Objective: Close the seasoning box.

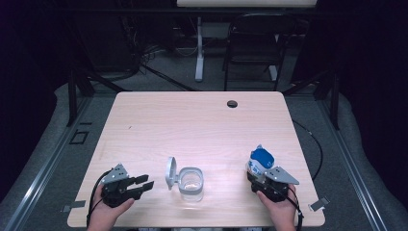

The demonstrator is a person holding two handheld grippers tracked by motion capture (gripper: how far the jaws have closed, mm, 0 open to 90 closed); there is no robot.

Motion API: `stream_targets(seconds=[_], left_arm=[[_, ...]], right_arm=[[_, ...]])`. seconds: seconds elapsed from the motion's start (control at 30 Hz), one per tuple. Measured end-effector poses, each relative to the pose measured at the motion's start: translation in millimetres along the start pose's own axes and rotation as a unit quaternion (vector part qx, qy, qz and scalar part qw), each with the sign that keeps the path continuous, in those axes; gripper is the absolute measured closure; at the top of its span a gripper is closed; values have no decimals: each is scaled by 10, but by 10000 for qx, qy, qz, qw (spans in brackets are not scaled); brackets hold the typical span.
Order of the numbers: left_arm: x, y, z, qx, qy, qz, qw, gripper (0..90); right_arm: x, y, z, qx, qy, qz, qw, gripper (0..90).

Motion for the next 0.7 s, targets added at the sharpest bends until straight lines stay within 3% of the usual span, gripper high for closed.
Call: stream_targets(seconds=[0.43,0.53,0.7], left_arm=[[-46,5,29,-28,-77,-2,10000,616],[-64,13,40,-17,-107,13,9999,616],[-76,12,42,-20,-104,7,9999,616]], right_arm=[[-36,73,54,-177,136,112,9997,425],[-61,87,76,-322,242,133,9991,425],[-98,99,130,-392,207,143,9989,425]])
Point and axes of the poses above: each handheld gripper's, and its own axes: x roughly forward along the jaws, z roughly out of its top, y roughly to its left, the point moved 5 cm from there along x, roughly forward along the jaws, and after that the axes turned 9 degrees about -x, right-handed, at the moved point
